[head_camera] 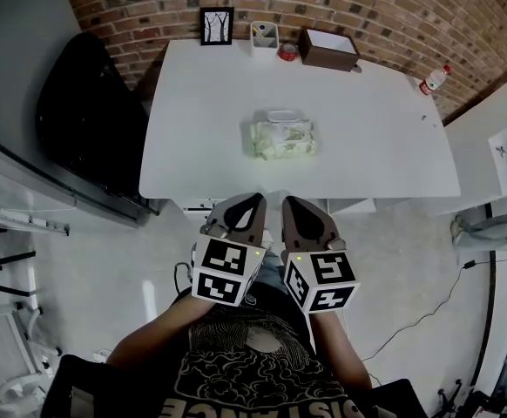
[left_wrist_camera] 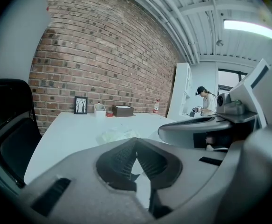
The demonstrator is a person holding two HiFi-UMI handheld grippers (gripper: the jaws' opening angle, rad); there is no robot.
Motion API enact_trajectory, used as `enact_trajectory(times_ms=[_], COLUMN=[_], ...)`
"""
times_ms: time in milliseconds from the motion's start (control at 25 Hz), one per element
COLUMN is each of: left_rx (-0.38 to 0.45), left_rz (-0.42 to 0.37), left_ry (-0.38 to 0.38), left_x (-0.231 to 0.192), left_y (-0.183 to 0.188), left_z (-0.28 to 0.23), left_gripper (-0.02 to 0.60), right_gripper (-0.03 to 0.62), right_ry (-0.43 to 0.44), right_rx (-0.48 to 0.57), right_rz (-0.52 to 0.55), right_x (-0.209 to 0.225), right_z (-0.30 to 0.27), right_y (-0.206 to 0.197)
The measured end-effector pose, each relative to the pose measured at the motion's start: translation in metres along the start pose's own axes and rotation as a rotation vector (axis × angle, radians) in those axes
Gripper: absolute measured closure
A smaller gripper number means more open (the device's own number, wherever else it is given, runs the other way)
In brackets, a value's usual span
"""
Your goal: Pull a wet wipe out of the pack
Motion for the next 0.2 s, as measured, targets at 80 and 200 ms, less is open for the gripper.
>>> enact_trajectory(times_ms=[80,200], left_rx=[0.000,0.001], left_rz=[0.000,0.001], left_ry=[-0.006,-0.012], left_x=[0.0029,0.0049], left_y=[0.0001,0.0004], left_z=[-0.0002,0.0005], left_gripper=[0.569,0.569], right_gripper=[0.579,0.579], right_ry=[-0.005,-0.009], right_rx=[0.002,0.003], right_rz=[0.002,0.005], right_x=[0.0005,0.0000], right_z=[0.0016,0.0027], right_y=[0.0006,0.0009])
Point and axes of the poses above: the fingertips, and each gripper's own axes: z backward along the fingers, x to its right, y out of its top, the point moved 1 cm from there along z, backward along the fingers, and after that the axes turned 2 degrees about z, right-handed, at the moved point
